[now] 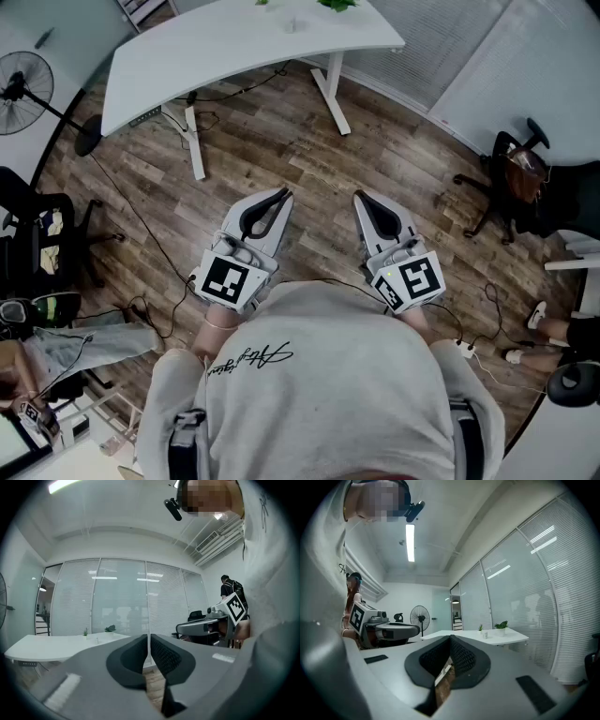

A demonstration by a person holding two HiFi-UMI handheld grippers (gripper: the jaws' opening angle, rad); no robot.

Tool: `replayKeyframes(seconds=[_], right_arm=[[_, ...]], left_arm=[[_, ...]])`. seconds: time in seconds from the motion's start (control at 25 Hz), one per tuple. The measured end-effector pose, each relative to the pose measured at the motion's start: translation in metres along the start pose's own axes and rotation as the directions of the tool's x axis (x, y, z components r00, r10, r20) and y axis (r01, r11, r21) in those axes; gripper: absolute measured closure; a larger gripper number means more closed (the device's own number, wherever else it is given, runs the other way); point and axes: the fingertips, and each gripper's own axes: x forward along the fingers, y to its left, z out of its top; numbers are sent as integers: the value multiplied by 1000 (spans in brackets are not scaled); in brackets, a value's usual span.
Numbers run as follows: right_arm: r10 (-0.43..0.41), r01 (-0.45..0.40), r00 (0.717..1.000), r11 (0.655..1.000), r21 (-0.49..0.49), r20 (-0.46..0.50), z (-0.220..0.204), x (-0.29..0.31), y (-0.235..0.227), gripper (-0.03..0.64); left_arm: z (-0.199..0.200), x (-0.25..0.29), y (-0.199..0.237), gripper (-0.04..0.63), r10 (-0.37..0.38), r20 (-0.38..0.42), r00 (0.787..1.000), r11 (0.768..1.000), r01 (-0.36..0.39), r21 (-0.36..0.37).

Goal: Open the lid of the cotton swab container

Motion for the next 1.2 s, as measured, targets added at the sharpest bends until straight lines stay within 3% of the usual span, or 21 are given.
replayKeyframes(seconds=[0.44,0.96,1.2], right_arm=[[10,-10,1000,1000,1,-2,0,2,-4,617],[-10,10,1000,1000,22,6,-3,-2,0,615],[-19,18,1000,999,35,21,-1,-5,1,515]], left_arm=[[7,8,-1,578,11,18,1000,1000,-11,-10],[0,0,-2,567,26,-15,1000,999,-26,-21],[2,-1,-9,487,13,-7,1000,1000,-13,-23]])
